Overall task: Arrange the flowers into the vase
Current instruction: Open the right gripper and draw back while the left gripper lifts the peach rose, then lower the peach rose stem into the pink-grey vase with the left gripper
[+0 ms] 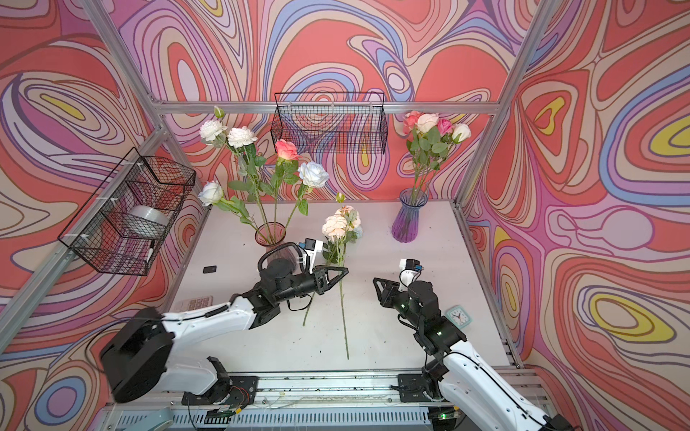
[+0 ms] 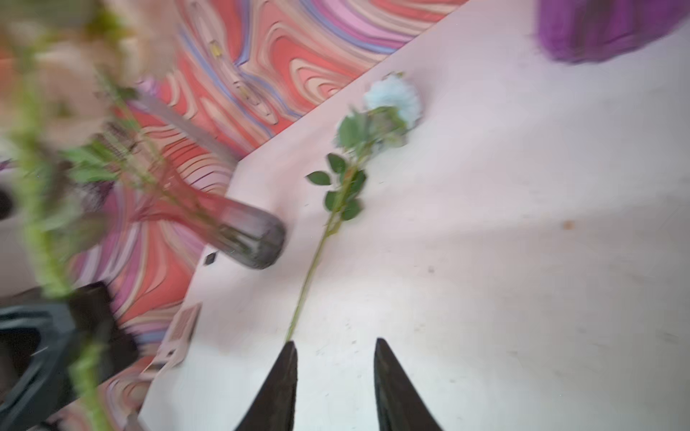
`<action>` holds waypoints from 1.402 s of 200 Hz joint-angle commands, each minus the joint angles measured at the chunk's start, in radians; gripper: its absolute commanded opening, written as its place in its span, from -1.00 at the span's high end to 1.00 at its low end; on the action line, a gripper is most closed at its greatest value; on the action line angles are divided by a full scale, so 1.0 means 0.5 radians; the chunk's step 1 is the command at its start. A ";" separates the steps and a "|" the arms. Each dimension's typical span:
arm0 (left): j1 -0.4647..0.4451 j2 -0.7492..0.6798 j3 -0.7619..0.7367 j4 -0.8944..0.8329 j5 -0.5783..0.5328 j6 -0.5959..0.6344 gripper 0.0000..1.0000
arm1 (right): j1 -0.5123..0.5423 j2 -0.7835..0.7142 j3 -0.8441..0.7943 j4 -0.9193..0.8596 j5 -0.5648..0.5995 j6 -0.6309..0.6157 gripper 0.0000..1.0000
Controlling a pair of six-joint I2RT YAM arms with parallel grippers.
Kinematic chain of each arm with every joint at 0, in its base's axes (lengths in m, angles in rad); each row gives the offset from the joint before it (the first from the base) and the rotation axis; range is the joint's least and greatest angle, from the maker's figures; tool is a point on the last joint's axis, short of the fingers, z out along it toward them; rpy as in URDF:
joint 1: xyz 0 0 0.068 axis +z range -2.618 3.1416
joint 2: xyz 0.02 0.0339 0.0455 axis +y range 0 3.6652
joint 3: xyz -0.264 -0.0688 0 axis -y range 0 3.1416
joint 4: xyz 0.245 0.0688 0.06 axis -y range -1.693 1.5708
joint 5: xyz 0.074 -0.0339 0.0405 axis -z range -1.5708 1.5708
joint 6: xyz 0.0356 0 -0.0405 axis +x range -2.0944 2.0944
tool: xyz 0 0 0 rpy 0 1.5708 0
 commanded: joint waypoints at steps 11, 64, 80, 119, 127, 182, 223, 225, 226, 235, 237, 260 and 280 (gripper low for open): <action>-0.155 -0.548 0.064 -1.216 -0.387 0.758 1.00 | 0.003 0.125 0.009 -0.182 0.638 0.153 0.30; -0.346 -1.146 0.336 -2.143 -0.661 1.192 1.00 | 0.004 0.486 0.045 0.250 0.639 0.201 0.30; -0.356 -1.271 0.475 -2.244 -0.844 1.304 1.00 | 0.004 0.593 0.086 0.325 0.615 0.178 0.30; -0.356 -1.443 0.657 -1.887 -1.379 1.697 1.00 | 0.004 0.700 0.138 0.467 0.595 0.165 0.30; -0.356 -1.421 0.685 -1.737 -1.501 1.768 1.00 | 0.005 0.708 0.148 0.480 0.599 0.162 0.30; -0.290 -0.912 1.125 -1.115 -1.842 2.335 1.00 | 0.002 0.714 0.191 0.528 0.583 0.139 0.33; 0.380 -0.590 1.384 -0.990 -1.381 1.876 1.00 | 0.005 0.684 0.177 0.564 0.533 0.140 0.33; 0.401 -0.573 1.389 -0.975 -1.366 1.863 1.00 | 0.003 0.681 0.179 0.565 0.528 0.140 0.34; 0.417 -0.565 1.390 -0.967 -1.355 1.853 1.00 | 0.004 0.679 0.178 0.565 0.525 0.138 0.34; 0.496 -0.499 1.380 -0.862 -1.289 1.809 1.00 | 0.004 0.662 0.171 0.563 0.504 0.125 0.34; 0.506 -0.485 1.372 -0.833 -1.276 1.804 1.00 | 0.002 0.655 0.171 0.560 0.500 0.122 0.34; 0.635 -0.331 1.416 -0.716 -1.165 1.653 1.00 | 0.003 0.563 0.154 0.476 0.482 0.092 0.35; 0.691 -0.213 1.468 -0.681 -1.117 1.572 1.00 | 0.002 0.494 0.139 0.392 0.440 0.065 0.35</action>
